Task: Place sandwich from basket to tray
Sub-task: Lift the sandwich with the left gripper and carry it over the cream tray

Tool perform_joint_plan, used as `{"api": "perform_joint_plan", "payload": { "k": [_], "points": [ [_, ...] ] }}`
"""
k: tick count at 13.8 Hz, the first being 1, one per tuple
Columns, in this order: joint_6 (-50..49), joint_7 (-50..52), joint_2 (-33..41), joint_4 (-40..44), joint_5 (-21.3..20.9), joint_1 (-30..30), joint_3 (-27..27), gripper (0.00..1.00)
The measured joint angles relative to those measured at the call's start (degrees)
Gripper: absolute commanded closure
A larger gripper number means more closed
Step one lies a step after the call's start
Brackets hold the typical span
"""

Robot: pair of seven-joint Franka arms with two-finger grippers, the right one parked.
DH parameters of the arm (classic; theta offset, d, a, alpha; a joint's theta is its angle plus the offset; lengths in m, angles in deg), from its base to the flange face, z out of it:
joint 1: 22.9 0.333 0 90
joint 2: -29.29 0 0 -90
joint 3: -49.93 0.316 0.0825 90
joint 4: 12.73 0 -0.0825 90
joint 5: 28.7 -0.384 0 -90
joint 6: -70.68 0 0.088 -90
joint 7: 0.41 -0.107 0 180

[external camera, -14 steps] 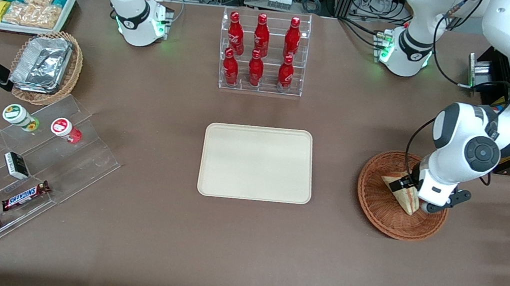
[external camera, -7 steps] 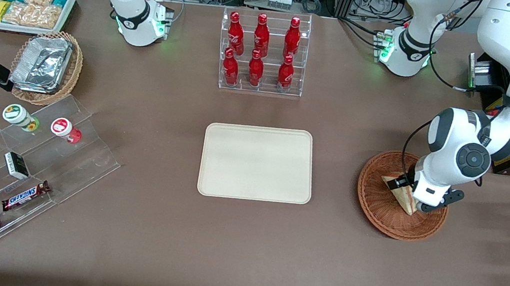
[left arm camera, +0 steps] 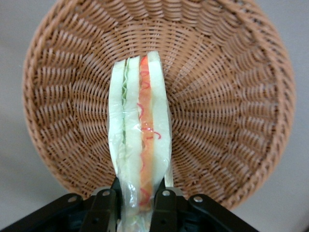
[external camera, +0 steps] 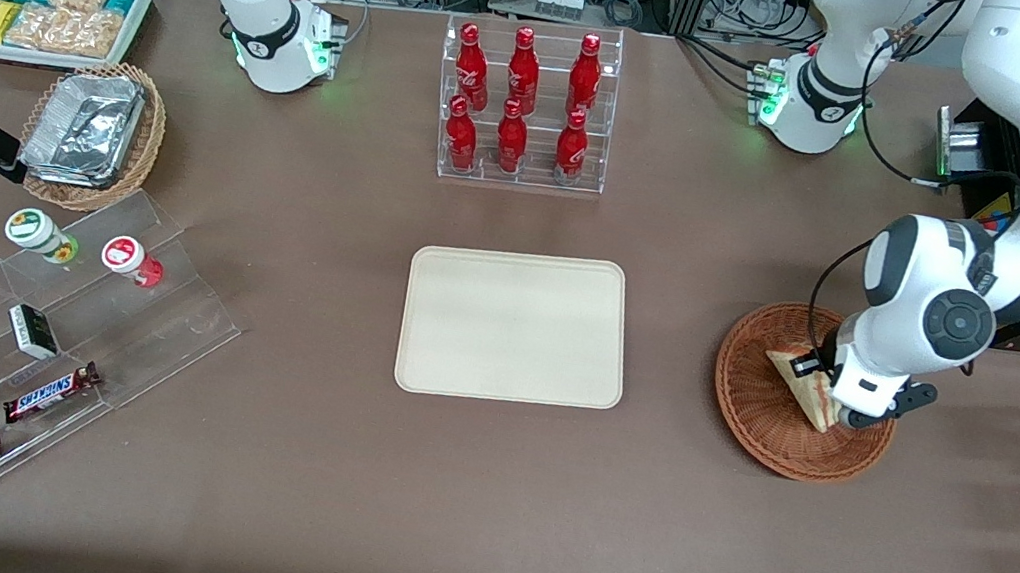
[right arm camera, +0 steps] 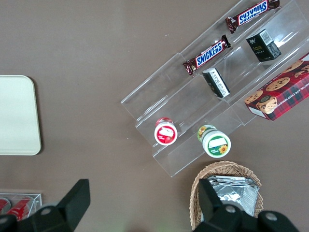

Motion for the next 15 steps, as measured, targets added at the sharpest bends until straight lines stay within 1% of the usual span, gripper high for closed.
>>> {"api": "perform_joint_plan", "payload": {
  "k": [2, 4, 8, 12, 15],
  "points": [
    [-5.46, -1.22, 0.54, 4.71, 0.00, -0.65, -0.32, 1.00],
    [-7.64, -1.45, 0.76, 7.70, 0.06, -2.93, -1.03, 1.00],
    [-7.66, -0.14, -0.24, 10.32, 0.67, -11.52, -2.78, 1.00],
    [-7.64, 1.75, -4.42, 15.49, 2.84, -20.30, -3.18, 1.00],
    [-7.55, 6.62, -10.86, 22.00, 2.97, -26.46, -3.27, 1.00]
  ]
}}
